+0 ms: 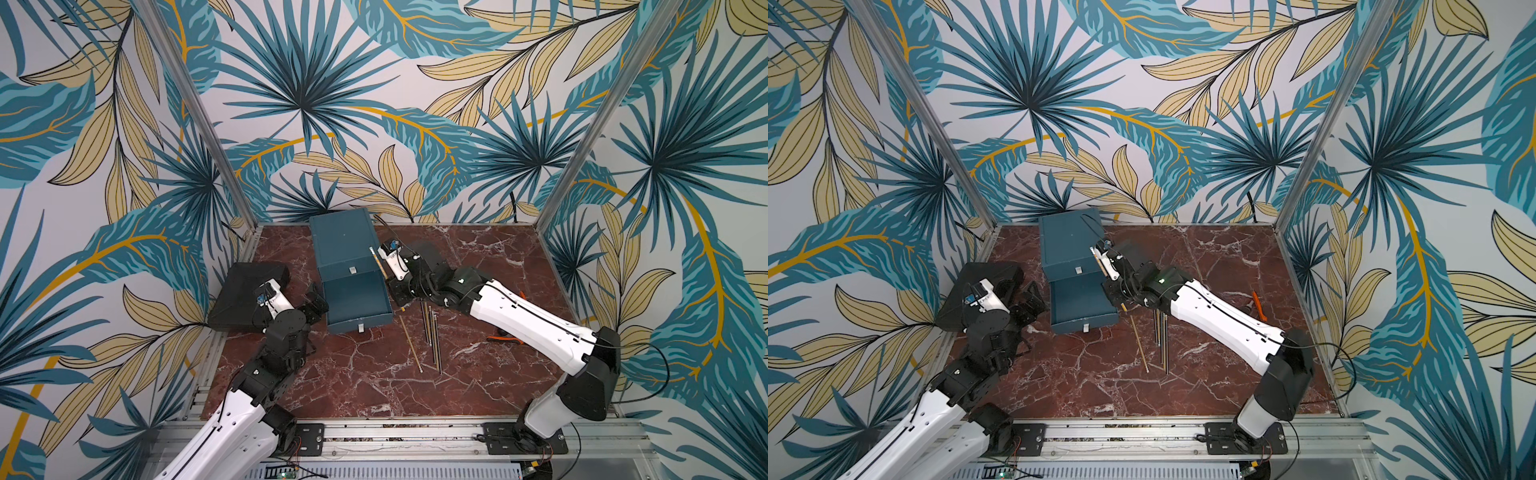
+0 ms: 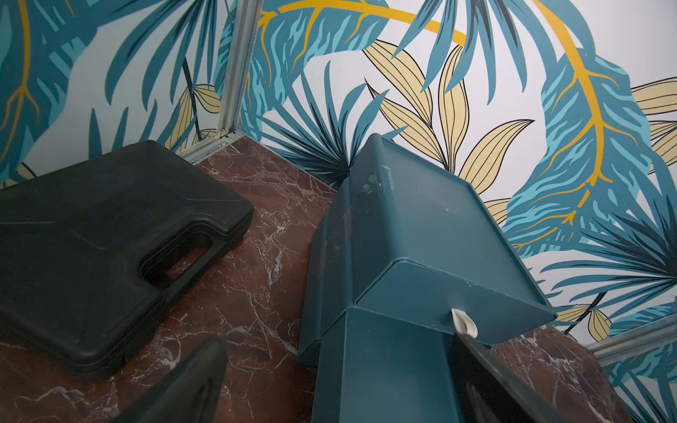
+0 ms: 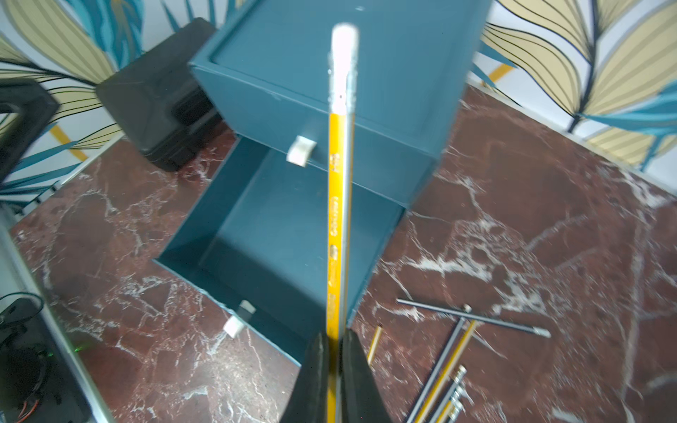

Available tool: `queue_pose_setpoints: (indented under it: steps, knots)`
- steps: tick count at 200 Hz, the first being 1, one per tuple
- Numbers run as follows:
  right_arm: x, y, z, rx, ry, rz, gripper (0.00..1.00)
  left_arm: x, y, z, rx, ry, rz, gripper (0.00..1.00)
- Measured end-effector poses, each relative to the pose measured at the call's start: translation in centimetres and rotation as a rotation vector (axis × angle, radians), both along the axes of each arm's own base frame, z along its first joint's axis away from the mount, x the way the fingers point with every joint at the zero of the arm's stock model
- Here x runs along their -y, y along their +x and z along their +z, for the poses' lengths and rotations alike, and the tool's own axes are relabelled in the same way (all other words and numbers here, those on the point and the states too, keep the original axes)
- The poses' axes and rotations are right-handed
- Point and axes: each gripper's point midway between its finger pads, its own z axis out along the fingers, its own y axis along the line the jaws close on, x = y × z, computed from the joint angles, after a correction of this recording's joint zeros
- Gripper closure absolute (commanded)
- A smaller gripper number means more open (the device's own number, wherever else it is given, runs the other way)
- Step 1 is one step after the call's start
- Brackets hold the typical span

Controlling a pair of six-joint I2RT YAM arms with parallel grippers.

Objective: Please place the pencils in the drawer according to their color
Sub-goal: Place the pencil in the drawer.

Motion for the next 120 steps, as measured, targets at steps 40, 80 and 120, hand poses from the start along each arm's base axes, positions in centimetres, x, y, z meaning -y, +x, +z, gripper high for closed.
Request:
queue_pose_setpoints:
  steps: [40,80,120]
  knots:
    - [-4.2,-0.1,-0.7,0.032,-0.025,0.142,1.0,-0.6,-0.5,0.5,0.021,-0.016,0.022,0.0]
    - [-6.6,0.1,-2.3,0.062,-0.076,0.229,1.0,-0.8,-0.7,0.6,0.023,-0.016,0.032,0.0]
    - [-7.6,0.4,-4.9,0.062,-0.138,0.275,1.0,-1.1,-1.0,0.3,0.017,-0.01,0.04,0.0]
